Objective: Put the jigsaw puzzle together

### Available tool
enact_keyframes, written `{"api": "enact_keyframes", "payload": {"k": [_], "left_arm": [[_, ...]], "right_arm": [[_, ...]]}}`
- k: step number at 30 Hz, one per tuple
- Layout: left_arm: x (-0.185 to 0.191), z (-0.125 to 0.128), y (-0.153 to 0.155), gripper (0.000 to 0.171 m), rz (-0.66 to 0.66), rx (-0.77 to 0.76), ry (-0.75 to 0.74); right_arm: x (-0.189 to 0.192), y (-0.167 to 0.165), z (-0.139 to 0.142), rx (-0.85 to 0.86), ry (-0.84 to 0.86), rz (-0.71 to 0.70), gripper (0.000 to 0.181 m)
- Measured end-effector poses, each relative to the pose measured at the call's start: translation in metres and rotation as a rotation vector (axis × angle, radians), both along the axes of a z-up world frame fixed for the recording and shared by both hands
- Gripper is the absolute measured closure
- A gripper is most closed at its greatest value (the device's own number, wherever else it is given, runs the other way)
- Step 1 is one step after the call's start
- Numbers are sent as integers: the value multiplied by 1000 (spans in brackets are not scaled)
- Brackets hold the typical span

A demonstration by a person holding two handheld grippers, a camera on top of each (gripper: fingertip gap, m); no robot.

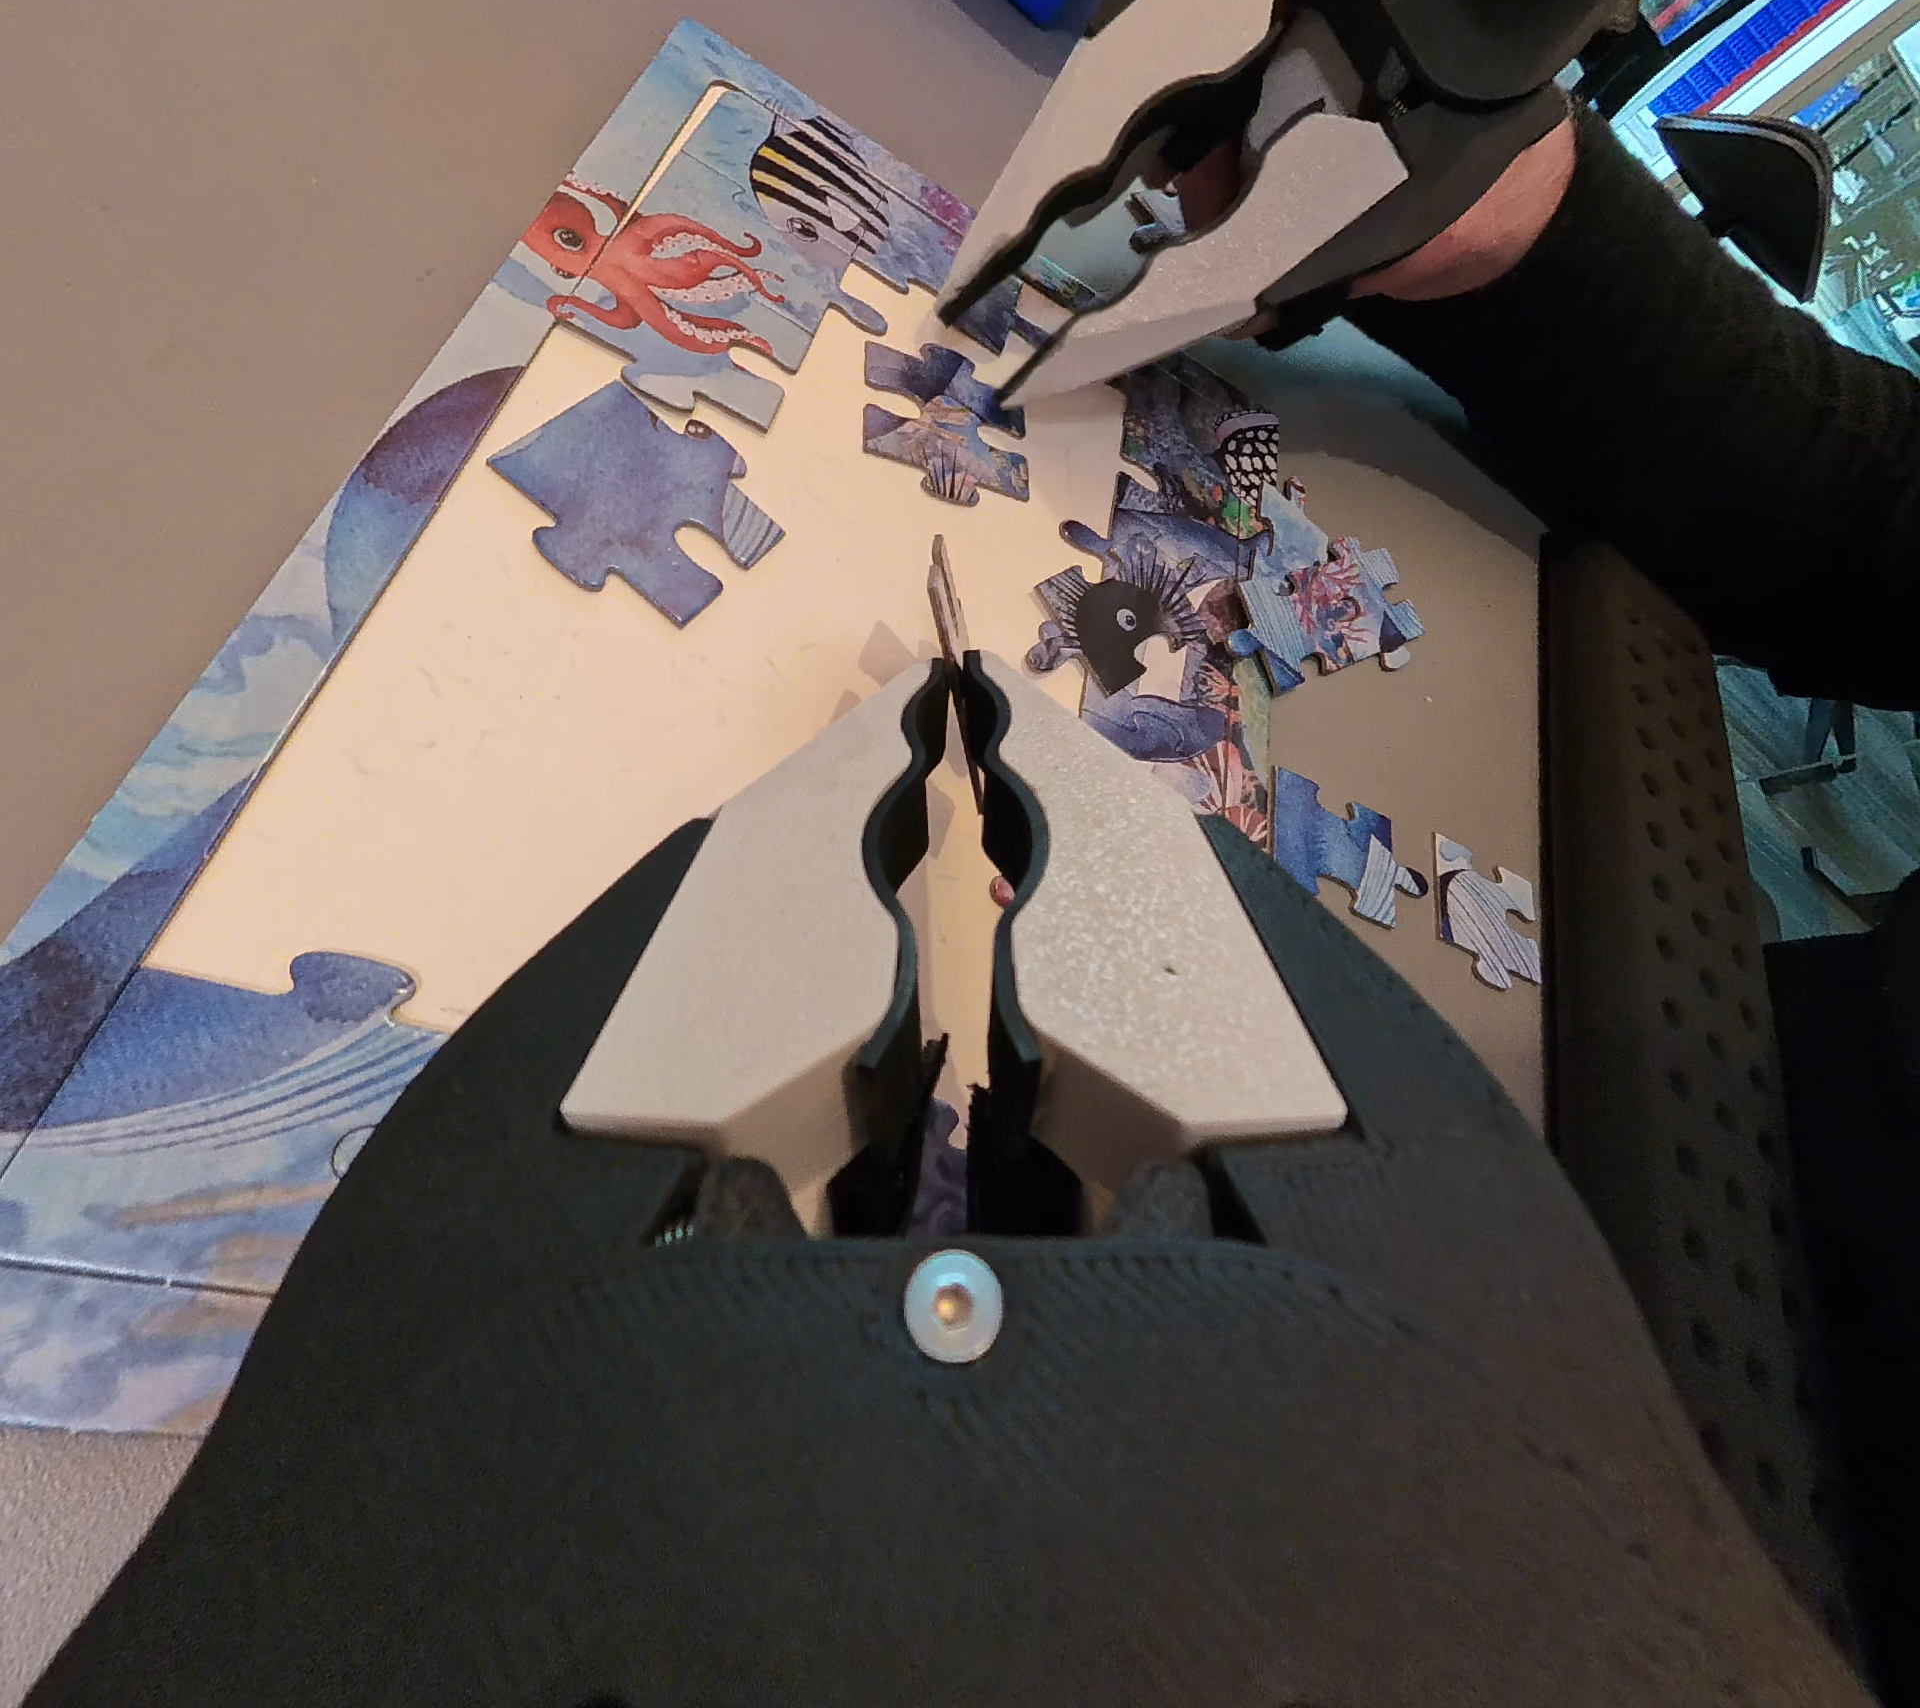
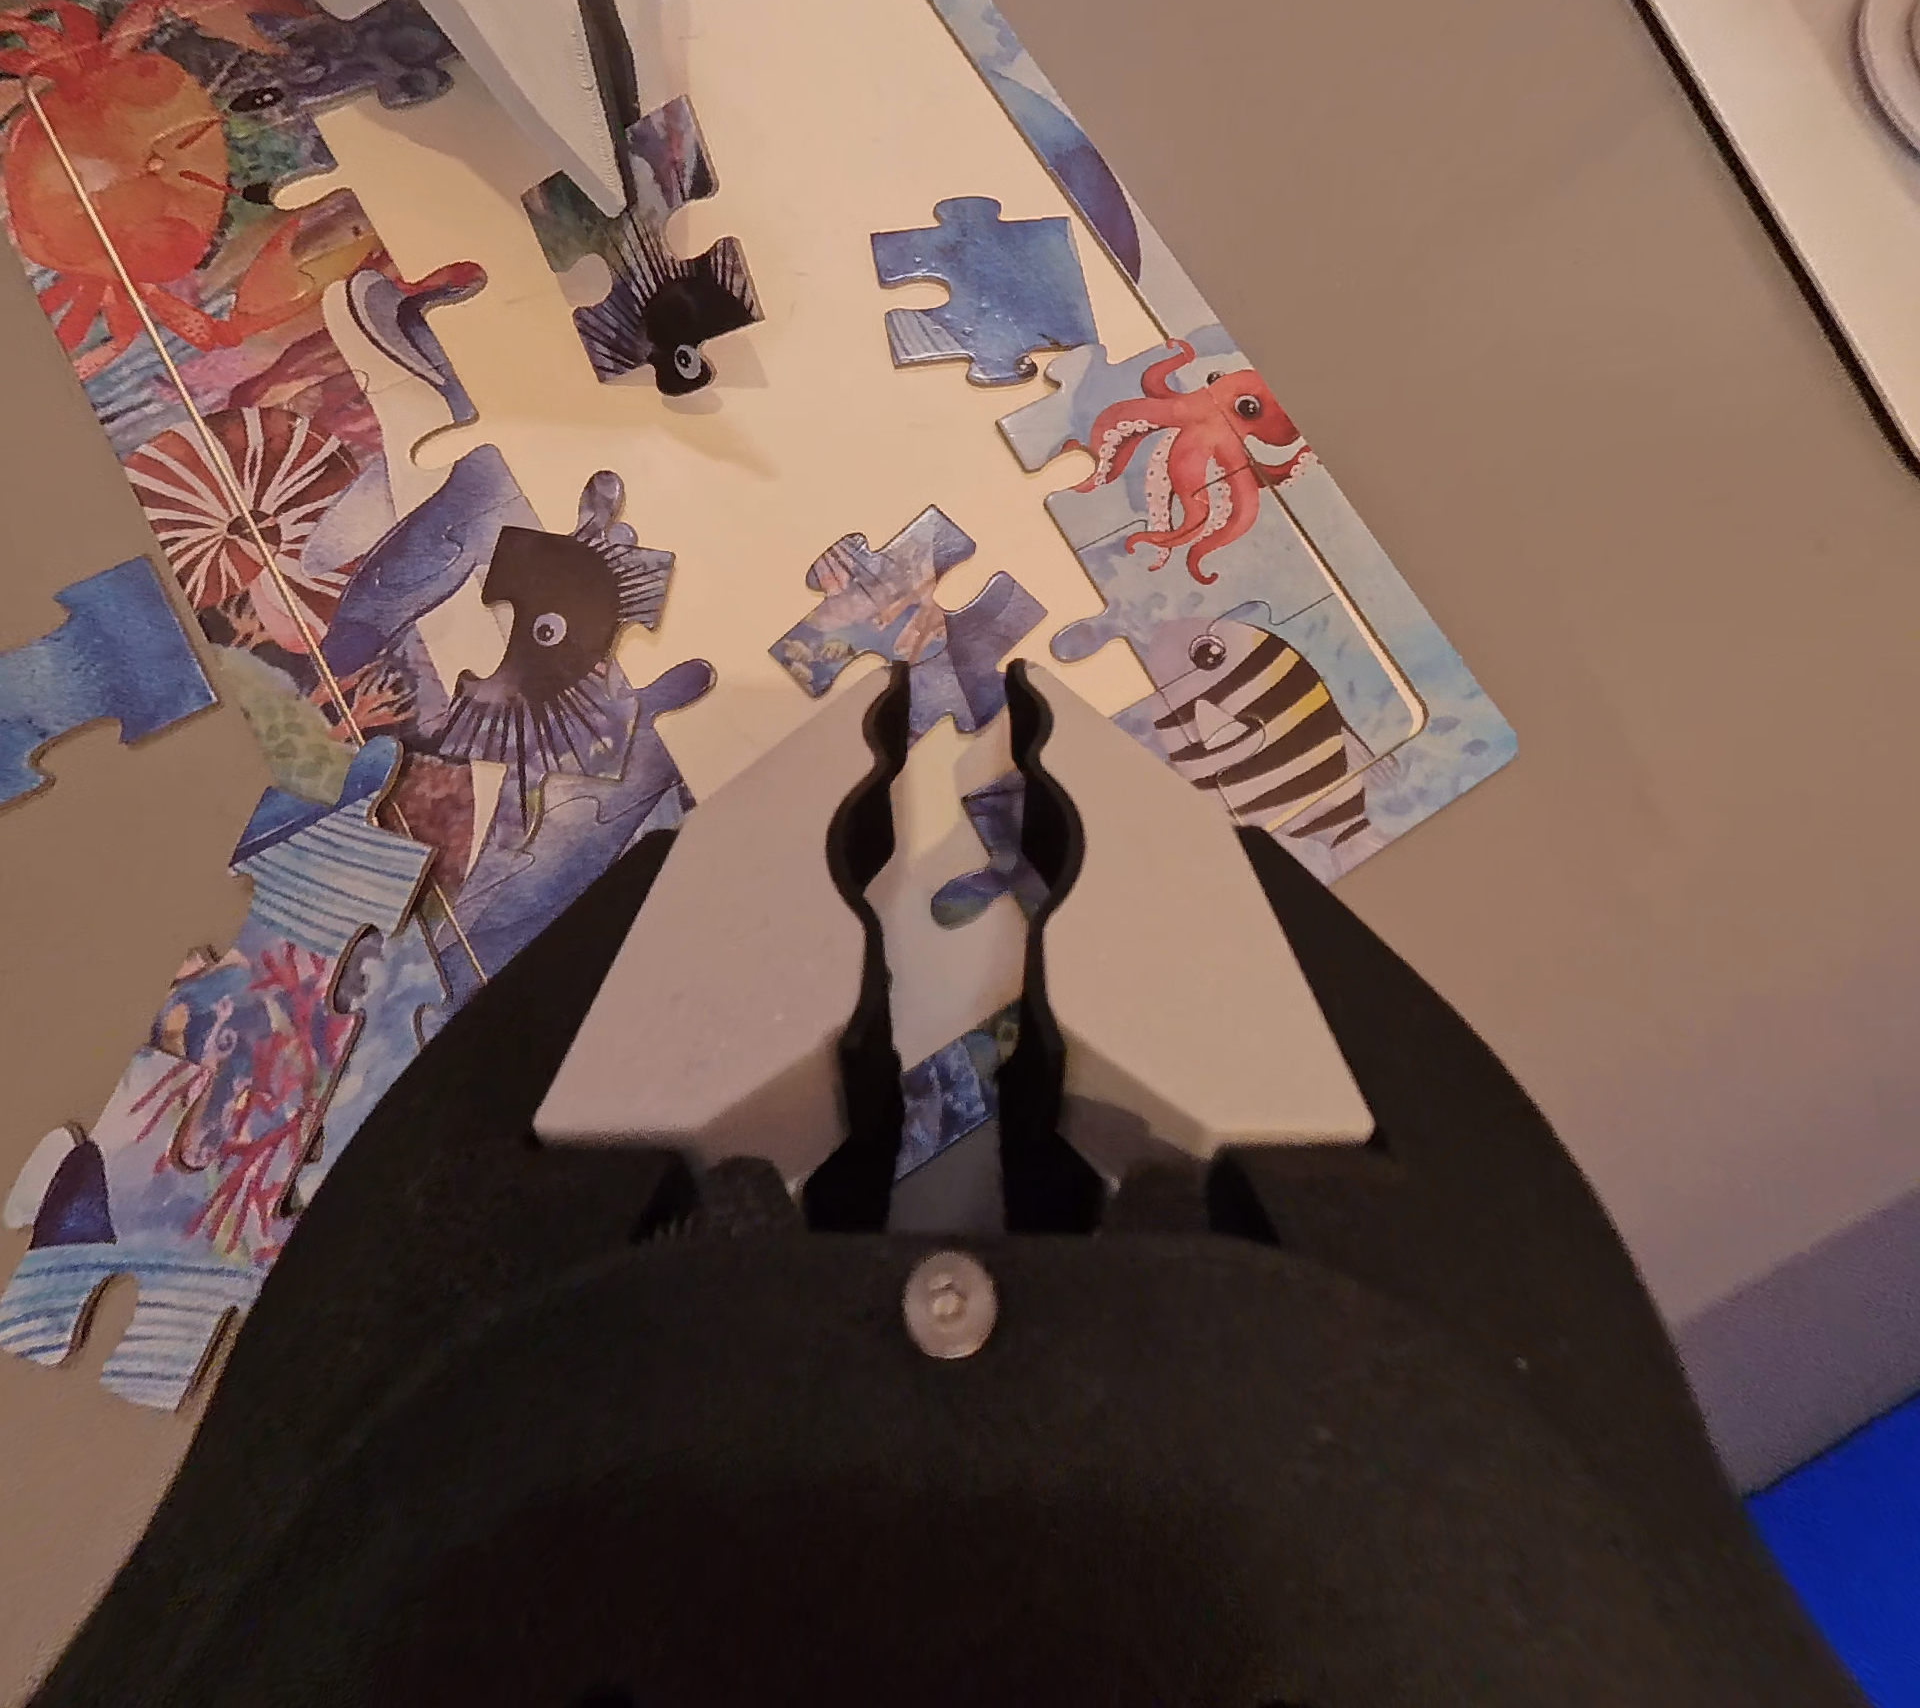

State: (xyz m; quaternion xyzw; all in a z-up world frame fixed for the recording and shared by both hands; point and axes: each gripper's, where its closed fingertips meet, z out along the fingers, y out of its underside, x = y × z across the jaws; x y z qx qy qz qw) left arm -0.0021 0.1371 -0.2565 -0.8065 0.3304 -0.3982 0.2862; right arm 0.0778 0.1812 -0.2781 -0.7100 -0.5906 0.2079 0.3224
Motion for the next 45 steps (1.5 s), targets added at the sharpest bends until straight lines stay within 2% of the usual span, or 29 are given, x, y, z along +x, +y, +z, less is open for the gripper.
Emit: {"api": "enact_keyframes", "payload": {"k": [3,6,9,13,19,22,24,27,34,41,45], "left_arm": [[0,0,0,171,0,-2,-1],[0,0,0,171,0,-3,-2],[0,0,0,171,1,-5,-3],[0,0,0,171,2,-5,-3],[0,-1,0,171,1,-4,0],[0,0,0,171,0,-4,-1],[0,0,0,171,0,-4,-1],[0,0,0,171,-2,-3,0],[1,1,0,171,-4,5,1],[1,4,3,171,7,14,0],[4,8,2,171,6,15,-18]], "right_arm": [[4,-2,-1,-57,-4,-5,136],[3,-8,-4,-84,9,33,124],[-2,-13,-9,-82,-6,59,131],[-6,-15,-9,-88,1,61,150],[-4,-17,-7,-89,-3,70,153],[-2,-18,-1,-97,10,78,174],[-2,-22,2,-116,23,92,171],[5,-16,9,-116,39,64,156],[44,12,41,-117,144,-70,156],[60,3,23,-154,55,-52,153],[51,-1,26,-144,72,-27,153]]}}
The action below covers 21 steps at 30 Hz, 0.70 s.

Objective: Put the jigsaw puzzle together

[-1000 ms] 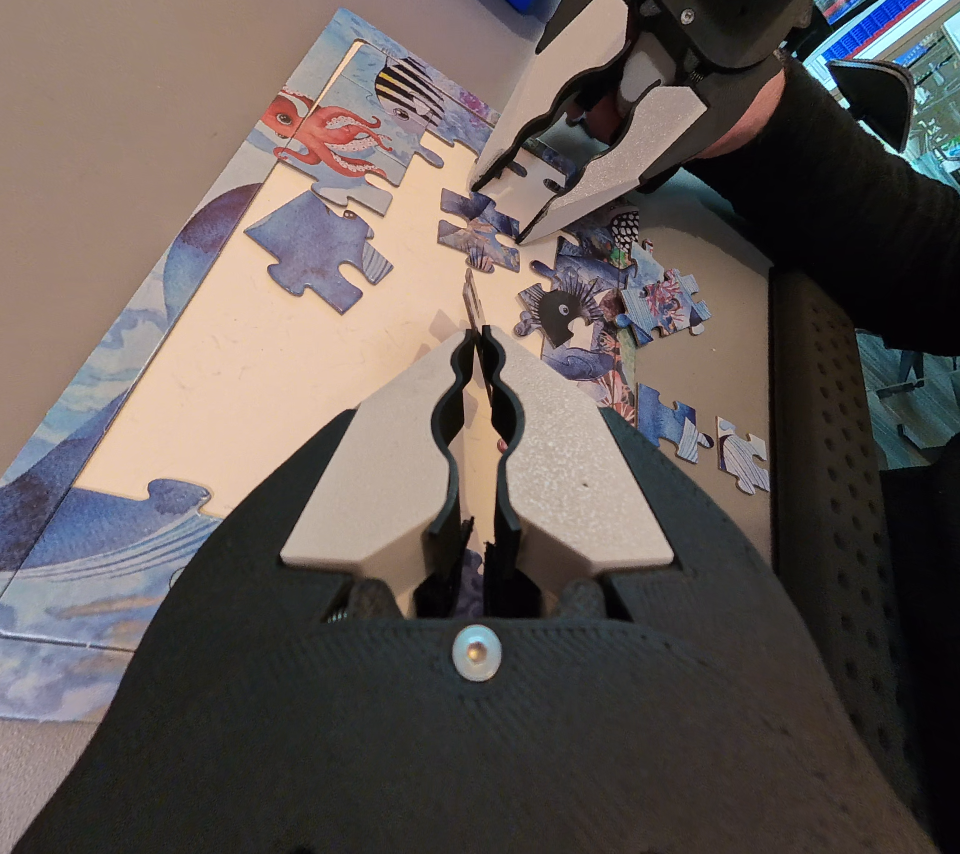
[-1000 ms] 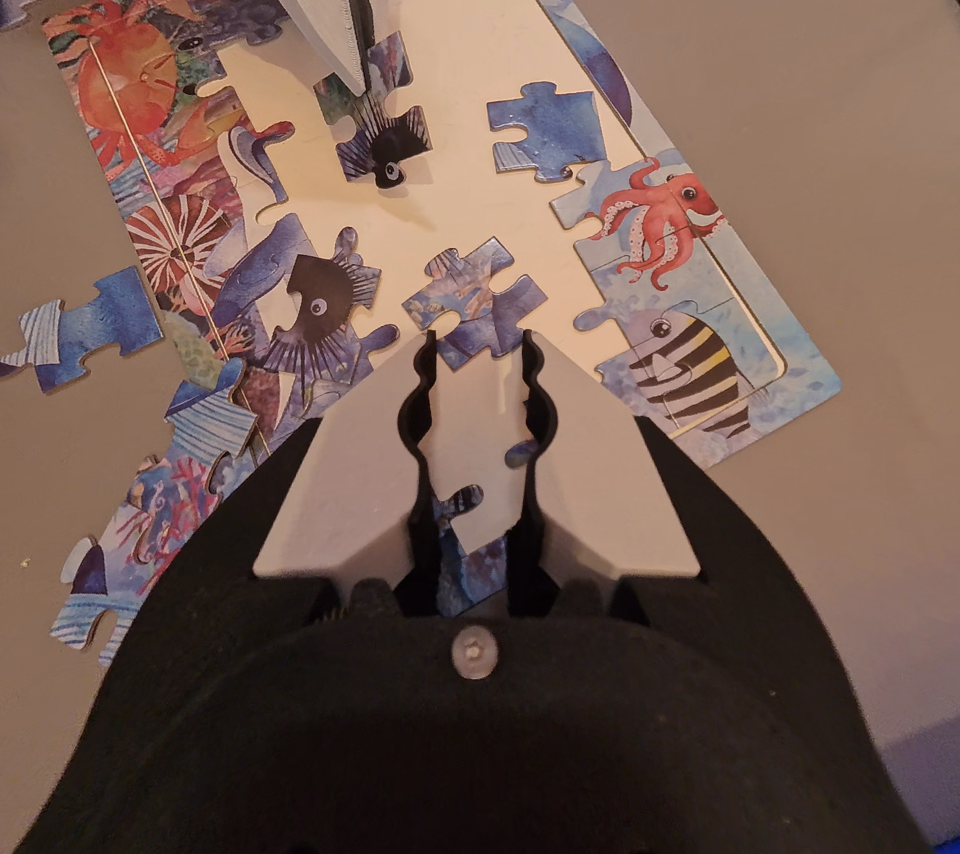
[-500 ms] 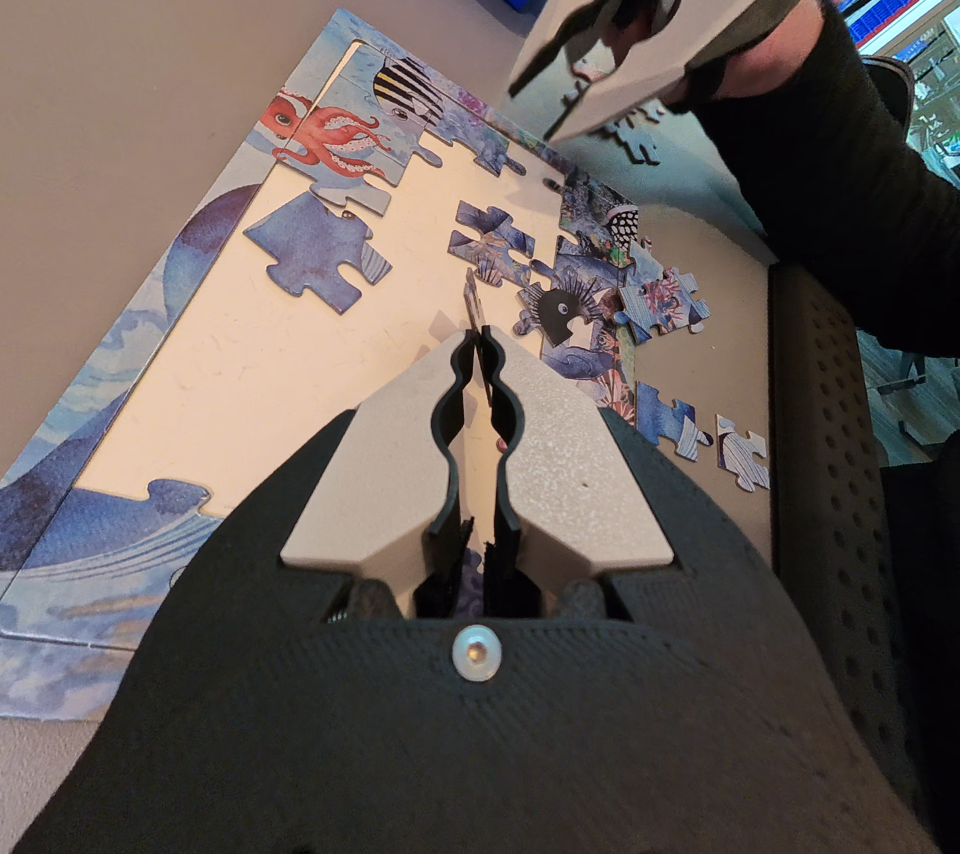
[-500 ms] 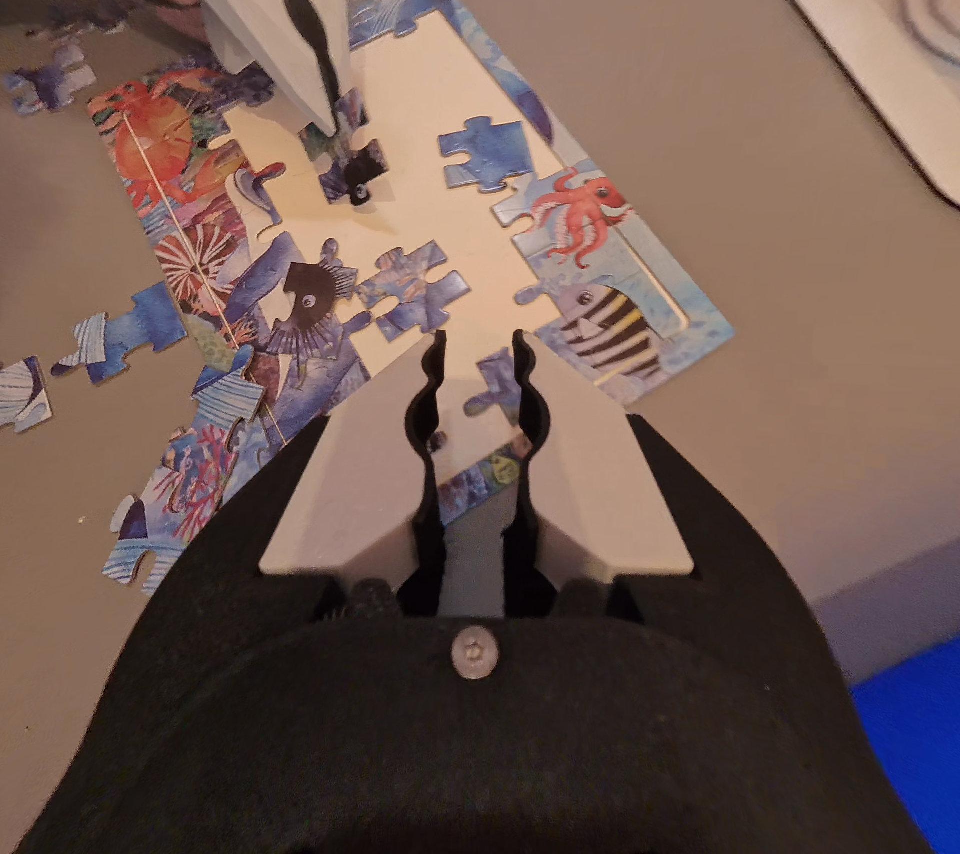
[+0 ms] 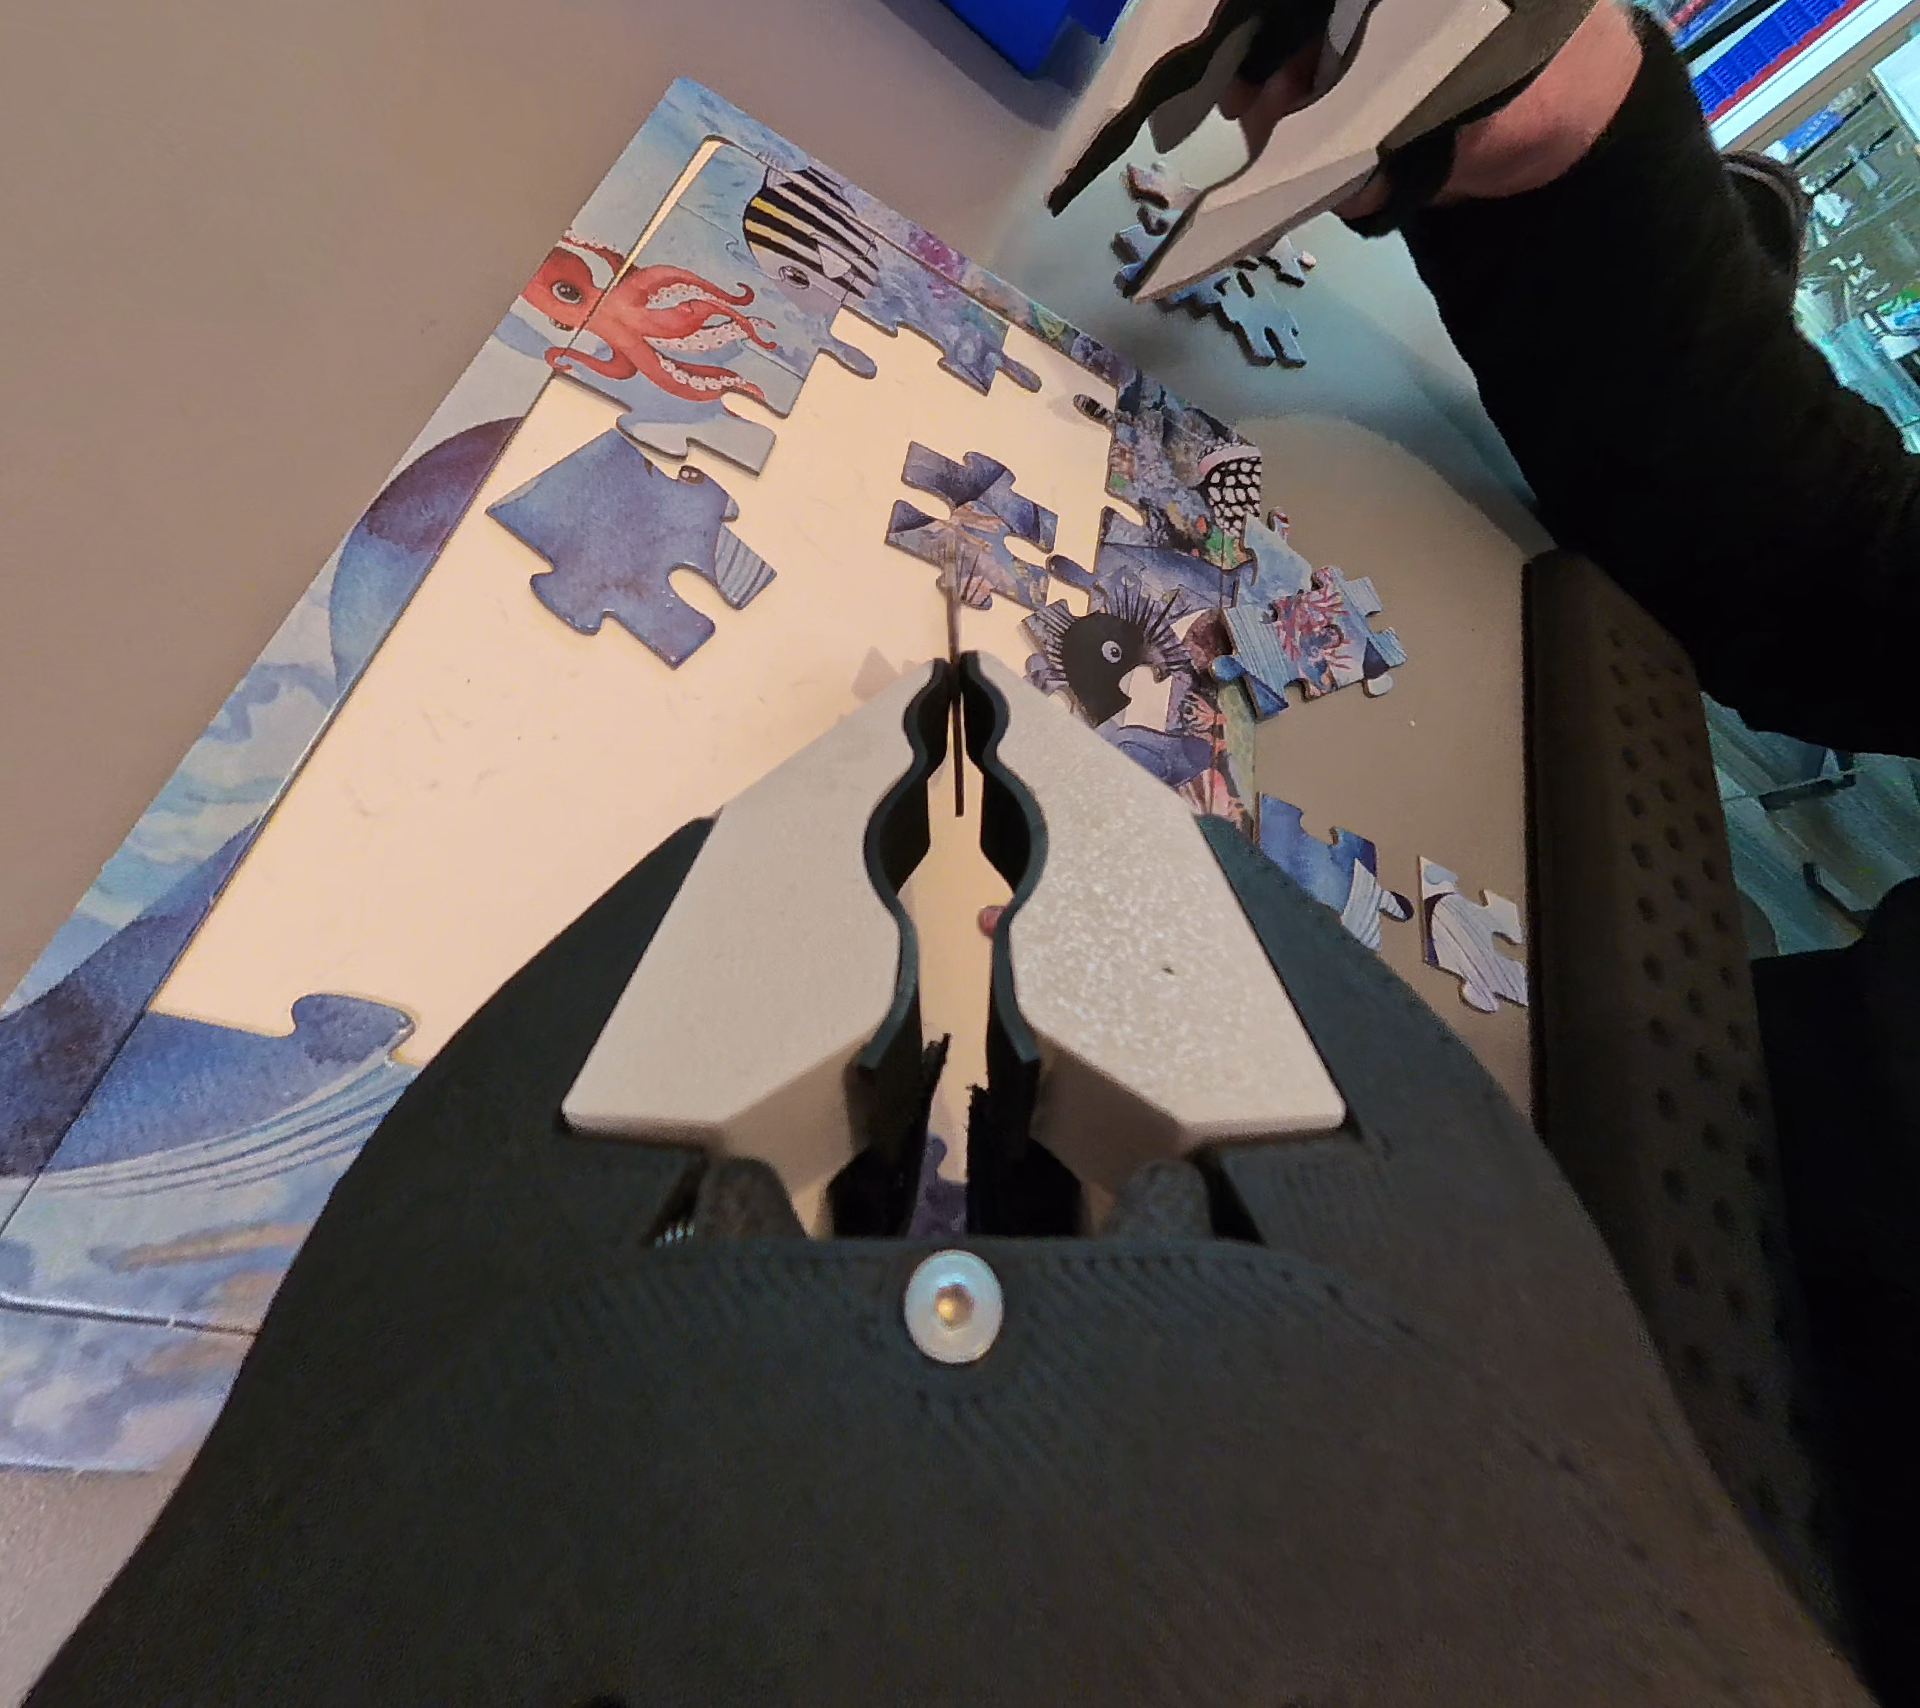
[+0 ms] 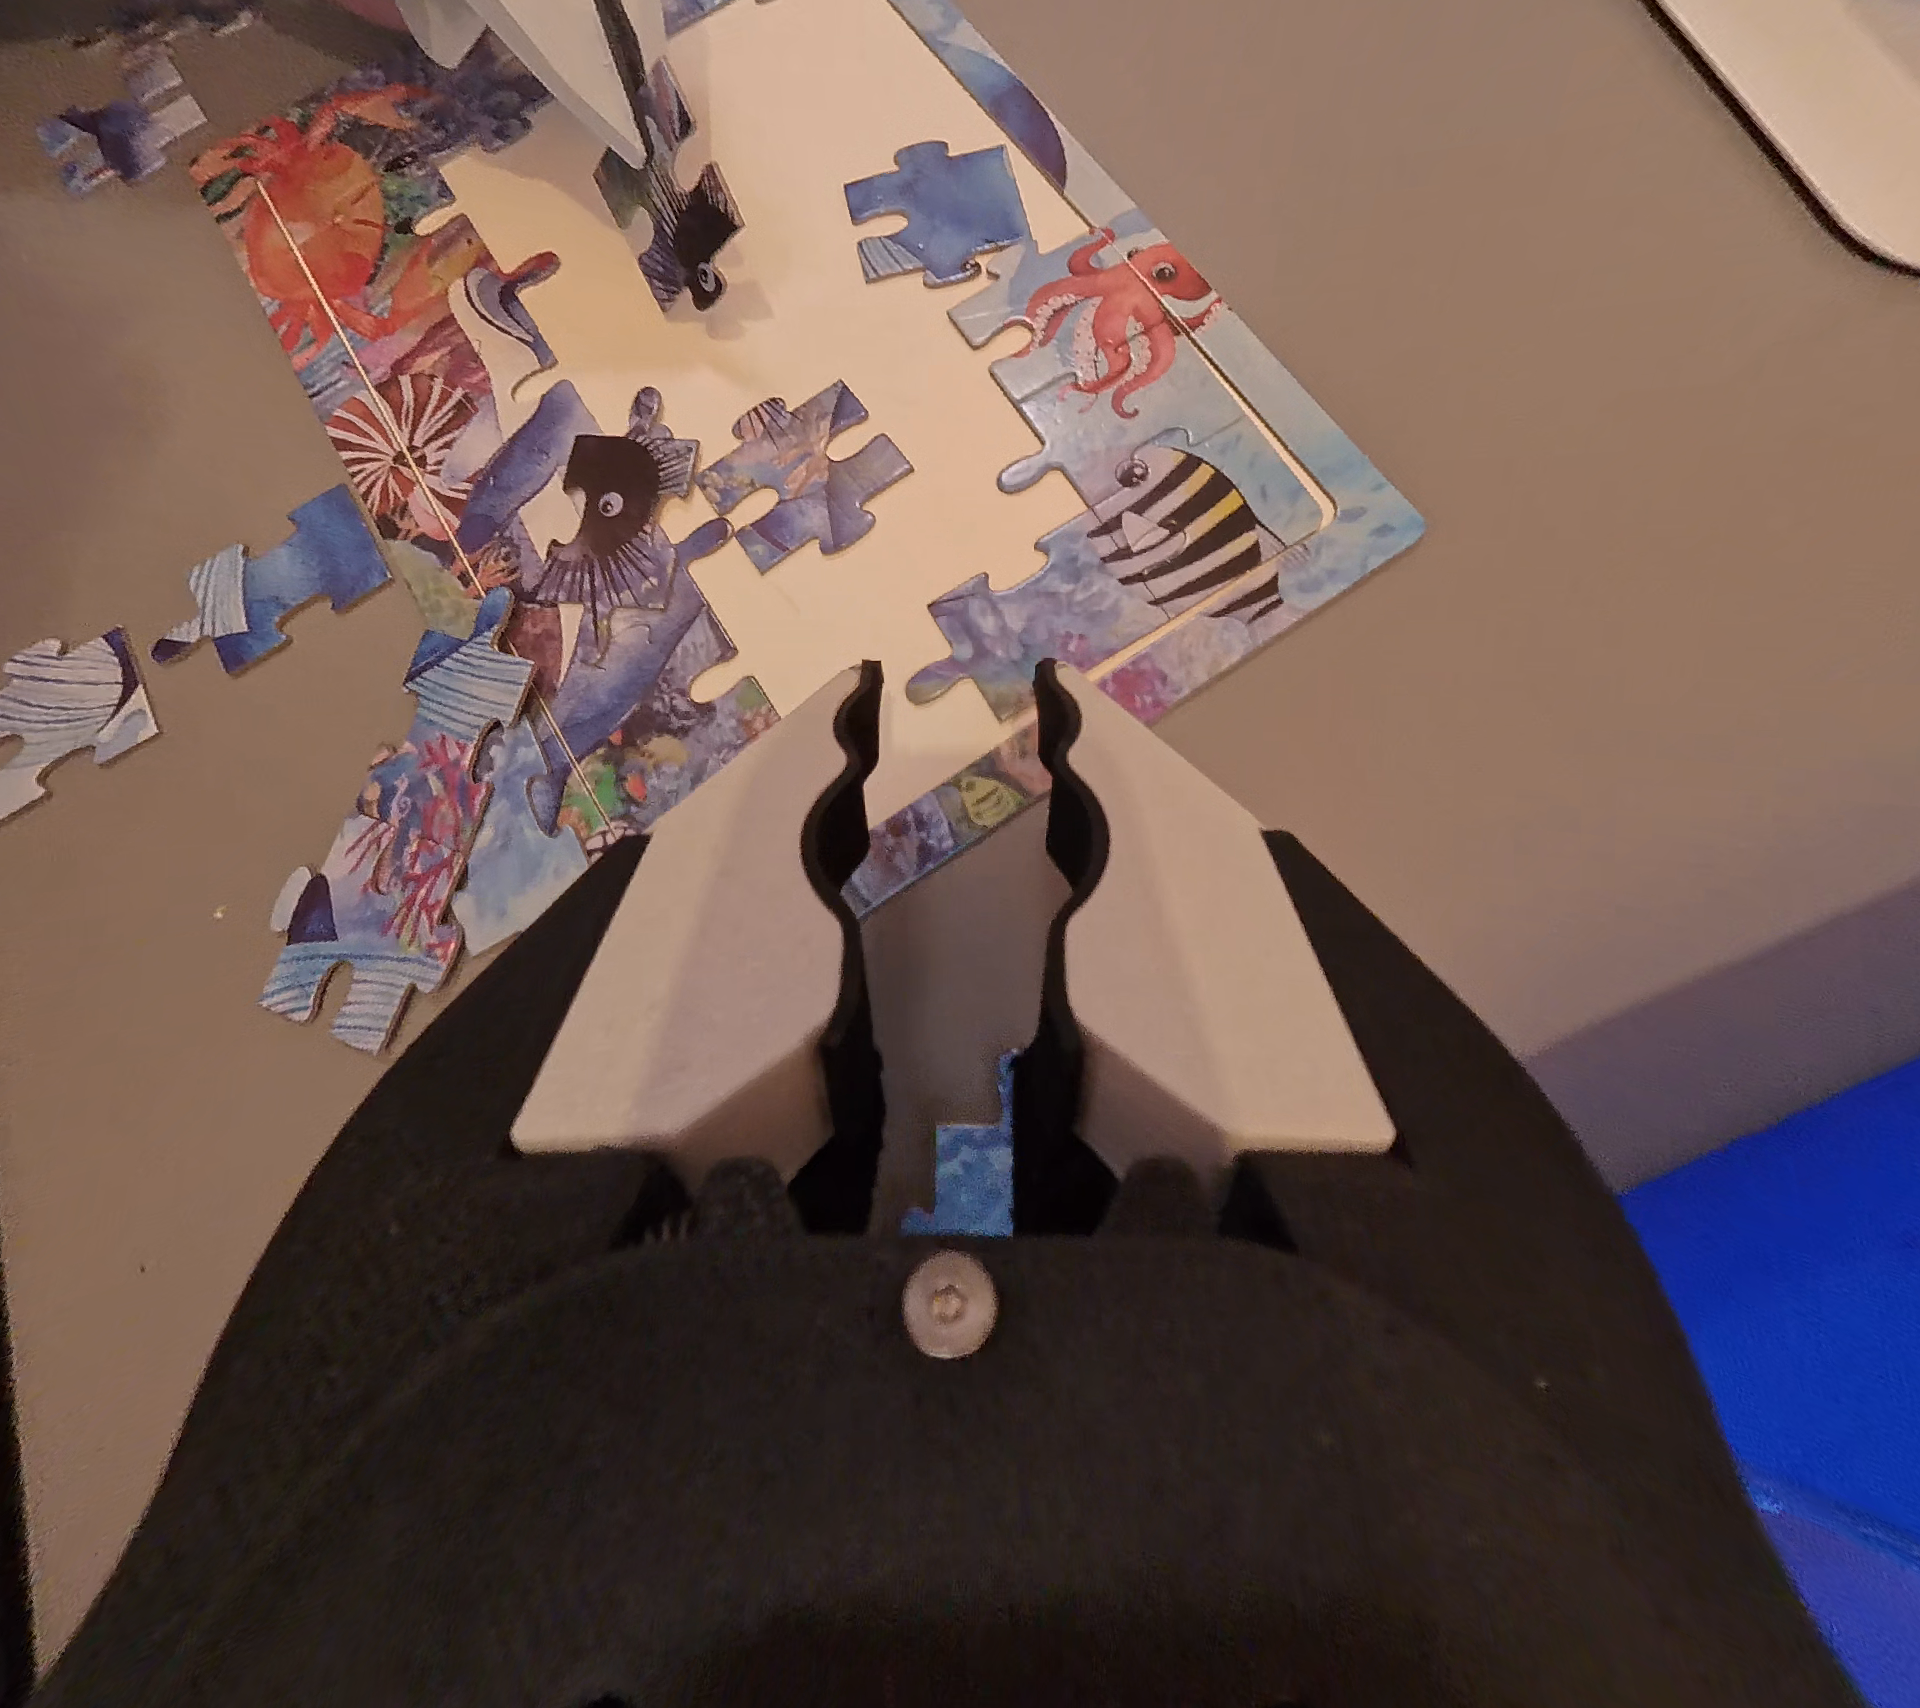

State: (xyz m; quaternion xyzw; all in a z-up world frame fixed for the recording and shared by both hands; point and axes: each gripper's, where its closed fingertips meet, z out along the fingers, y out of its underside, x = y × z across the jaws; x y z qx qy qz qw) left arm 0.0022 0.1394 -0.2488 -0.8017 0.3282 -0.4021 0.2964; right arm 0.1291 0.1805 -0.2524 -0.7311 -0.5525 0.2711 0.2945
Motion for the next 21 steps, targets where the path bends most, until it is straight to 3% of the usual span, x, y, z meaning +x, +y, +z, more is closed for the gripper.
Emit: {"api": "enact_keyframes", "payload": {"k": [5,13,21], "left_arm": [[10,10,-5,171,-24,-19,-80],[31,23,-15,171,-84,-6,-147],[45,31,-17,168,-100,17,-192]], "right_arm": [[-32,-20,15,-35,126,78,151],[-77,-46,16,-80,206,136,151],[-81,-58,30,-195,314,182,181]]}}
